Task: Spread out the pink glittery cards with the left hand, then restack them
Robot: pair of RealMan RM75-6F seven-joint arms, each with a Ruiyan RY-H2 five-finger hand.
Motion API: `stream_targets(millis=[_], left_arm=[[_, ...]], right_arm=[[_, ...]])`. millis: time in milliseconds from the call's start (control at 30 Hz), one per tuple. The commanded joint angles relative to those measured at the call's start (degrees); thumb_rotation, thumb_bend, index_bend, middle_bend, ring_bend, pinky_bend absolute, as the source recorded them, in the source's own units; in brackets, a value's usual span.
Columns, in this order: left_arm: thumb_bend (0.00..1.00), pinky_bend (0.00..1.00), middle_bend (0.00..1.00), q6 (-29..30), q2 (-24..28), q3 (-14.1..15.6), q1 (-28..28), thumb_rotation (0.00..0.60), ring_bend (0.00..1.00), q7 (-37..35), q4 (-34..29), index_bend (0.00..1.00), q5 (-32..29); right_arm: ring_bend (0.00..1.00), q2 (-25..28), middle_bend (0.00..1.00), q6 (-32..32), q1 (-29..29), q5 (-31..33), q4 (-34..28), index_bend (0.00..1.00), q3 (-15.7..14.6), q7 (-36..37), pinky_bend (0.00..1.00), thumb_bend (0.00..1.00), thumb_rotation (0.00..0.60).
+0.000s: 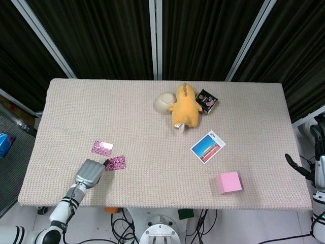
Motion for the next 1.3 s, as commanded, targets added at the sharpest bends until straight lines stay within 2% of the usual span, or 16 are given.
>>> stream_targets(millis=[33,333,467,500,600,633,700,767,800,867,900,967,1100,1300], left_arm=[[0.8,0.96,0.9,0.1,-0.2,-0.1,-0.2,0.6,0.95,0.1,-0.1,0.19,0.4],[0.8,0.96,0.9,2.0,-0.3,-0.2,0.0,0.6,0.95,-1.0,-0.8,0.19,4.5],[0.79,0.96,0.89,5.9,0.7,-1.3,1.6,0.6,0.94,-4.6,0.0,0.18,10.4],[0.76,0.95,0.88,7.1,0.9,-1.6,2.1,0.6,0.94,-5.8,0.6,0.18,12.0],[0.49,0.94,0.82,11.4,0.9,-2.9,3.9,0.6,0.89,-10.4,4.5,0.21,18.0],[0.38,0.92,0.76,12.4,0.6,-3.2,4.4,0.6,0.83,-12.3,6.3,0.23,19.6],[0.27,0.8,0.51,12.6,0.4,-3.6,4.9,0.6,0.58,-17.2,10.4,0.26,22.6],[0.23,0.47,0.17,11.2,0.6,-3.5,4.5,0.6,0.18,-21.2,14.9,0.26,25.2],[0.21,0.3,0.05,10.7,0.4,-3.8,4.3,0.596,0.05,-22.6,16.8,0.25,25.9],[0.2,0.18,0.0,8.7,-0.3,-4.8,3.7,0.579,0.0,-26.2,20.8,0.24,26.1],[0.19,0.16,0.0,7.3,-0.4,-5.0,3.3,0.561,0.0,-27.2,21.9,0.24,25.7],[0.19,0.15,0.0,4.1,-0.5,-5.3,2.2,0.543,0.0,-28.1,24.3,0.22,25.5],[0.17,0.15,0.0,-1.8,-0.6,-5.2,0.5,0.569,0.0,-28.2,26.4,0.18,24.3],[0.16,0.15,0.0,-6.5,-0.9,-5.6,-1.1,0.586,0.0,-30.1,27.6,0.19,24.5]], right_arm=[[0.0,0.0,0.0,0.0,0.0,0.0,0.0,0.0,0.0,-0.1,0.0,0.44,0.6],[0.0,-0.1,0.0,-0.2,0.0,0.2,0.0,0.0,0.0,-0.2,0.0,0.44,0.6],[0.0,-0.2,0.0,-0.4,0.1,0.1,0.1,0.0,0.0,-0.2,0.0,0.44,0.6],[0.0,-0.2,0.0,-0.4,0.1,0.1,0.1,0.0,0.0,-0.2,0.0,0.44,0.6],[0.0,-0.1,0.0,-0.4,0.2,0.0,0.0,0.0,0.0,-0.4,0.0,0.44,0.6],[0.0,-0.1,0.0,-0.4,0.3,-0.1,-0.1,0.0,0.0,-0.4,0.0,0.44,0.6],[0.0,-0.1,0.0,-0.5,0.3,-0.1,-0.2,0.0,0.0,-0.5,0.0,0.45,0.6],[0.0,-0.1,0.0,-0.5,0.3,-0.2,-0.4,0.0,0.0,-0.7,0.0,0.45,0.6],[0.0,-0.1,0.0,-0.5,0.3,-0.2,-0.5,0.0,-0.1,-0.8,0.0,0.45,0.6],[0.0,-0.1,0.0,-0.4,0.4,-0.3,-0.8,0.0,0.0,-1.0,0.0,0.45,0.6],[0.0,0.0,0.0,-0.4,0.4,-0.4,-0.9,0.0,0.0,-1.1,0.0,0.45,0.6],[0.0,0.4,0.0,-0.3,0.4,-0.6,-1.4,0.0,0.0,-1.6,0.0,0.45,0.6],[0.0,1.3,0.0,0.1,0.5,-0.8,-2.9,0.0,0.4,-2.6,0.0,0.45,0.6],[0.0,2.0,0.0,-0.3,0.7,-0.4,-4.3,0.0,0.6,-3.8,0.0,0.45,0.6]])
